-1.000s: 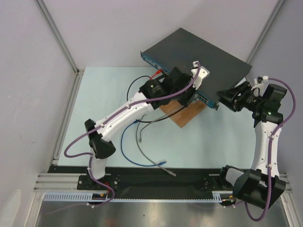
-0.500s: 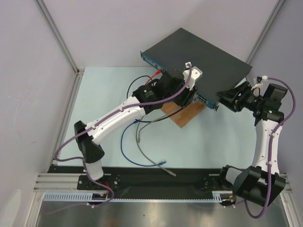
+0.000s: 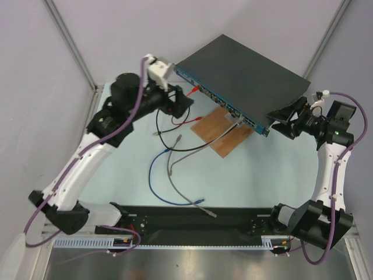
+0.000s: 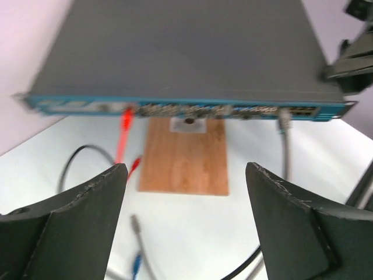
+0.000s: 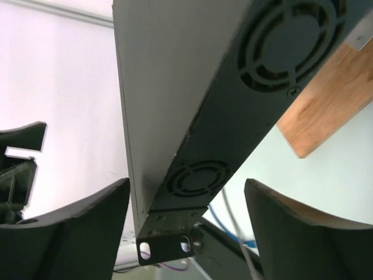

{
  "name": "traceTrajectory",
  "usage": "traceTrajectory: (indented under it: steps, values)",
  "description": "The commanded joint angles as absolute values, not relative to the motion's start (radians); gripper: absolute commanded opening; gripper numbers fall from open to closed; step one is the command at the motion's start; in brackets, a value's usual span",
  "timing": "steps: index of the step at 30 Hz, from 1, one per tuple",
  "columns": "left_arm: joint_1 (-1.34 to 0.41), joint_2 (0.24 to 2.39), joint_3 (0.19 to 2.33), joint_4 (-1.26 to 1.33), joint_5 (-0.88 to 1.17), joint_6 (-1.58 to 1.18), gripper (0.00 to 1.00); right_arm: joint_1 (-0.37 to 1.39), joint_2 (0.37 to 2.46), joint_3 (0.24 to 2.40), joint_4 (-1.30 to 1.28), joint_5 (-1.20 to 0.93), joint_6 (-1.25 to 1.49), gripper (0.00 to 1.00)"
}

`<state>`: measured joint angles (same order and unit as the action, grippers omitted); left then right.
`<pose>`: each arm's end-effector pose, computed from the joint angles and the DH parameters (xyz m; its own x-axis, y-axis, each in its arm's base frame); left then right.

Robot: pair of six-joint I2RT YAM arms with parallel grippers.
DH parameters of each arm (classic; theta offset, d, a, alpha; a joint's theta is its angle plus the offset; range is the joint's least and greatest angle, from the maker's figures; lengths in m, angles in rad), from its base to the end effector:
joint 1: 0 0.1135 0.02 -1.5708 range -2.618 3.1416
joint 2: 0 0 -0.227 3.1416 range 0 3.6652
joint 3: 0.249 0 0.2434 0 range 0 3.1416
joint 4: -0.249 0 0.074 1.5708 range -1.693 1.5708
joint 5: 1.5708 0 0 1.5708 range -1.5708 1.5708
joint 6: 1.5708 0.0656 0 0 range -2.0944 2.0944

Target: Insert the plug into the switch port

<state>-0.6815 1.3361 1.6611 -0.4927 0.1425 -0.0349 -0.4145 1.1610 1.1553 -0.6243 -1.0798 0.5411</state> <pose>0.2338 -0.2016 0.4433 -0.1551 0.0813 -0.9845 0.7274 0.6838 -0.0581 0.2527 -0.0480 0.3185 -0.7004 0.5735 -0.4250 -0.1185 0.4937 0.8615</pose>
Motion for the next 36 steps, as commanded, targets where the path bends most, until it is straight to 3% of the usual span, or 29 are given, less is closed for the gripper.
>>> traceTrajectory:
  steps: [1,4,6,12,16,21,24,29,33,36]
  values:
    - [-0.525,1.257,1.545,-0.489,0.317,-0.023,0.88,-0.442,1.166,1.232,-0.702,-1.100,0.431,0.90]
    - [-0.370,1.155,1.421,-0.500,0.469,0.049,0.88,-0.463,1.170,1.276,-0.745,-1.101,0.390,1.00]
    - [-0.322,1.059,1.338,-0.537,0.544,0.130,0.88,-0.482,1.173,1.311,-0.782,-1.103,0.353,1.00]
    - [-0.339,0.768,1.137,-0.901,0.764,0.860,0.86,-0.537,1.175,1.402,-0.894,-1.115,0.262,1.00]
    - [-0.467,0.692,1.025,-1.052,0.753,0.997,0.79,-0.572,1.169,1.445,-0.946,-1.126,0.193,1.00]
    - [-0.858,0.750,0.858,-0.816,0.553,0.812,0.71,-0.606,1.154,1.480,-1.028,-1.144,0.127,1.00]
    - [-0.987,0.833,0.799,-0.718,0.456,0.795,0.69,-0.607,1.144,1.502,-1.078,-1.129,0.084,1.00]
    - [-1.005,1.003,0.770,-0.738,0.437,0.900,0.60,-0.607,1.124,1.511,-1.144,-1.115,0.014,1.00]
    - [-1.005,1.042,0.712,-0.784,0.388,1.055,0.48,-0.607,1.111,1.491,-1.172,-1.114,0.003,1.00]
    - [-1.005,1.054,0.667,-0.802,0.374,1.089,0.45,-0.607,1.101,1.473,-1.164,-1.111,0.003,1.00]
